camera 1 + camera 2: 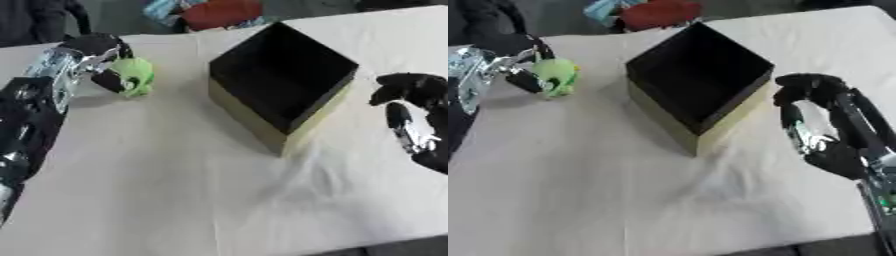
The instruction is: Pick up objects on the table and place them in the box.
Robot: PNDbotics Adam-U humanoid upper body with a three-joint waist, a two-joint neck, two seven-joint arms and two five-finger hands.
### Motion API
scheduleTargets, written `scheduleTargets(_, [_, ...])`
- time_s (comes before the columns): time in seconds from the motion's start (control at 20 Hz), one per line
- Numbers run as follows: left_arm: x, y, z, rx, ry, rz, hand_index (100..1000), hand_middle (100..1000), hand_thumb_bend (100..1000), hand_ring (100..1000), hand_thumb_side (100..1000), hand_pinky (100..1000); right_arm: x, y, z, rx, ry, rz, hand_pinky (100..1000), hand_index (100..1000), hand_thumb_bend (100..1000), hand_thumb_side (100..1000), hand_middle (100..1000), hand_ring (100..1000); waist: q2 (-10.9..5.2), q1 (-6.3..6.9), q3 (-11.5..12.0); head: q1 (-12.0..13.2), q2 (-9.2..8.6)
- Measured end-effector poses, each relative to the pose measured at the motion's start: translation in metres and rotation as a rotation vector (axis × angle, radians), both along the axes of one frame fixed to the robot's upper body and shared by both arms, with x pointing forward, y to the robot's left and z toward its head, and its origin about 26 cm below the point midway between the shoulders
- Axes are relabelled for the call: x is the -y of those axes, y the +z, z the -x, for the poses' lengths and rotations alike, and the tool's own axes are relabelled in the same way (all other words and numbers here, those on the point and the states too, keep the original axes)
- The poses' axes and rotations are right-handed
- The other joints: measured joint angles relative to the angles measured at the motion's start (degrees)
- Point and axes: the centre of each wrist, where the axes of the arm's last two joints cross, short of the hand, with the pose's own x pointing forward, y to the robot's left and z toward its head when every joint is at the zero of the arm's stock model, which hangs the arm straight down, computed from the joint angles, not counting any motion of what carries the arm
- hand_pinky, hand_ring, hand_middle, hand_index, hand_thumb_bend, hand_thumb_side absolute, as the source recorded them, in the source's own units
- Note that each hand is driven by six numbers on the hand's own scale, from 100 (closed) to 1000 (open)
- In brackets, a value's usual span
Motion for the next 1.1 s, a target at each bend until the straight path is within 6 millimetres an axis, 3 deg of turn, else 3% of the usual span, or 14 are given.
scheduleTargets(0.05, [0.000,-0.001,0.000,-0.006,-0.004,0.008,584,451,100,448,166,574,0.000,0.000,0.000,0.000,0.000,0.000,680,806,100,585,599,628,0.00,0.00,0.00,-0.01,0.01])
scheduleTargets(0.2, [0.001,0.000,0.000,0.001,-0.017,0.034,488,331,100,347,227,532,0.000,0.000,0.000,0.000,0.000,0.000,680,806,100,585,599,628,0.02,-0.02,0.01,-0.04,0.22])
scheduleTargets(0.3, [0.002,0.002,0.001,0.020,-0.034,0.061,470,311,100,334,249,530,0.000,0.000,0.000,0.000,0.000,0.000,679,806,100,585,599,628,0.11,-0.07,0.02,-0.06,0.39])
scheduleTargets(0.5, [0.011,0.018,0.004,0.090,-0.098,0.125,481,315,100,342,265,549,0.000,0.000,0.000,-0.002,0.000,0.000,679,806,100,585,598,627,0.15,-0.19,0.06,-0.07,0.46])
scheduleTargets(0.7, [0.030,0.059,0.010,0.206,-0.205,0.175,496,326,100,365,255,563,0.000,-0.001,-0.001,-0.007,0.000,0.000,679,807,100,584,598,627,0.05,-0.14,0.06,-0.07,0.48])
scheduleTargets(0.9, [0.056,0.088,0.018,0.286,-0.325,0.202,506,344,100,377,248,571,-0.001,-0.002,-0.001,-0.011,0.009,0.003,679,806,100,586,597,627,-0.41,-0.04,-0.67,0.13,0.67])
scheduleTargets(1.1, [0.093,0.097,0.023,0.303,-0.444,0.217,512,354,100,387,242,575,-0.004,-0.002,-0.001,-0.015,0.030,0.009,679,806,100,594,596,627,-0.45,0.18,-1.74,0.53,0.68])
